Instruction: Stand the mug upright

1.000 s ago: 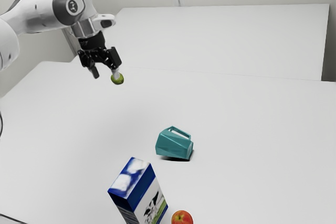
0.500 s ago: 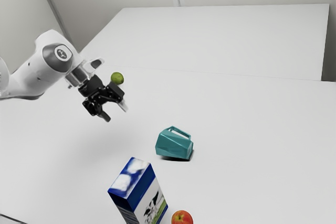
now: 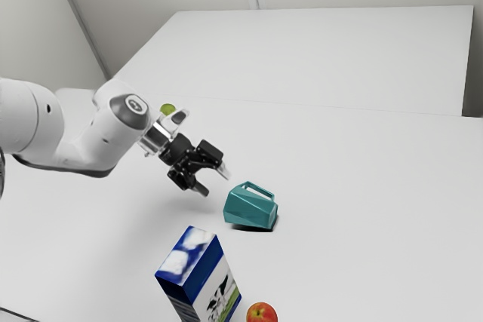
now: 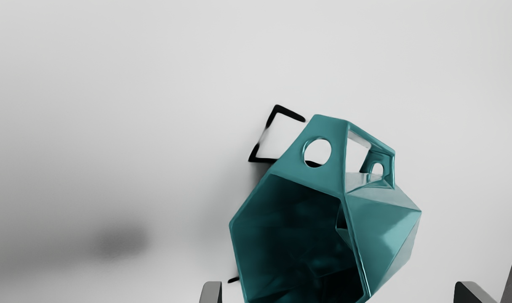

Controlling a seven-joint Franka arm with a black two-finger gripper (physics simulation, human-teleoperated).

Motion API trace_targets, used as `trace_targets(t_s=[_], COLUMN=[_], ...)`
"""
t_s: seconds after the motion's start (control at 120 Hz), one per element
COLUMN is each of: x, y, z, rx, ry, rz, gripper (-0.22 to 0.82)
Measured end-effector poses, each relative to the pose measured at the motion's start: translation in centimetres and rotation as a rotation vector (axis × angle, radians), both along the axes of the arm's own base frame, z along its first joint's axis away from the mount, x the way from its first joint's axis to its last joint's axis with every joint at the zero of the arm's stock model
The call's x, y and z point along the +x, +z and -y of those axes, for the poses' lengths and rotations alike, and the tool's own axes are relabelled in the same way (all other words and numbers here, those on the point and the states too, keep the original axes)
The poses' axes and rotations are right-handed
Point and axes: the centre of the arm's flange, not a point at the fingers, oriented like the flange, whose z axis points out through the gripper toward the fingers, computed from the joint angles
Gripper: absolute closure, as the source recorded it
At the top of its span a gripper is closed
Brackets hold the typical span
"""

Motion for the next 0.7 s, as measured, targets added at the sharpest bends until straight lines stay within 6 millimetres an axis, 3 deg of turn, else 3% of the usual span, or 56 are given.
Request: trace_targets(t_s=[0.7], x=[-0.5], y=[-4.0], z=[2.6], rx=[-0.108], ry=[0.016], rz=[0.047], gripper=[0.0])
